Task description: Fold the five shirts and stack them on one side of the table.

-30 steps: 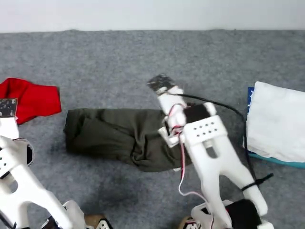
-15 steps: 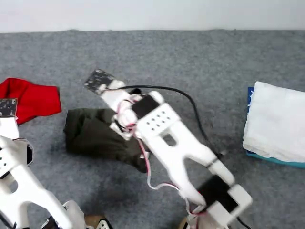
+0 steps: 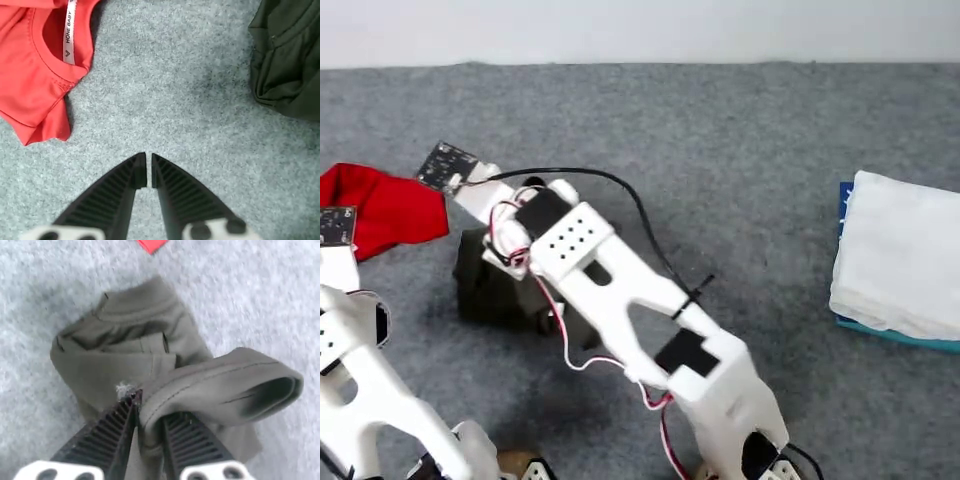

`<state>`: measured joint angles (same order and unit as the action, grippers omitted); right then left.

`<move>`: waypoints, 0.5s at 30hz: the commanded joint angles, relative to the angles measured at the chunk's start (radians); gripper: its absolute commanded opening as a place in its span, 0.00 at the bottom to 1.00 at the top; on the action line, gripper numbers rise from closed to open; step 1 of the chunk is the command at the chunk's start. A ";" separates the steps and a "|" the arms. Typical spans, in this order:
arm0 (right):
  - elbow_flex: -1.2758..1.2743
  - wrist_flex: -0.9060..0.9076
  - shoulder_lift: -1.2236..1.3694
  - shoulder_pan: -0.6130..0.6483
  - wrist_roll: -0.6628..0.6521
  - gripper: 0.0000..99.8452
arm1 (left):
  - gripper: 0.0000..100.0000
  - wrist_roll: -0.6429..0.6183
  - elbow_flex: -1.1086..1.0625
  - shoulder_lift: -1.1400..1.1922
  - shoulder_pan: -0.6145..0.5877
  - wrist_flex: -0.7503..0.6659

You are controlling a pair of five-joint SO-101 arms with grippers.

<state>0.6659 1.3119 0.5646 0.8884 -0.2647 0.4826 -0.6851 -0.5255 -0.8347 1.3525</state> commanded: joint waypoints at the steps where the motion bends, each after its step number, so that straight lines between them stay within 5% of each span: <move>1: 0.155 0.021 0.047 0.024 -0.012 0.02 | 0.03 -0.009 0.007 -0.032 -0.002 -0.018; 9: 0.396 0.094 0.186 0.082 -0.008 0.27 | 0.03 -0.057 0.007 -0.032 0.005 -0.018; 15: 0.554 0.176 0.220 0.085 -0.011 0.23 | 0.03 -0.057 0.007 -0.032 0.003 -0.018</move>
<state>1.1170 1.4362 0.7979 0.9897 -0.2662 0.4365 -0.6851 -0.5255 -0.8347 1.3525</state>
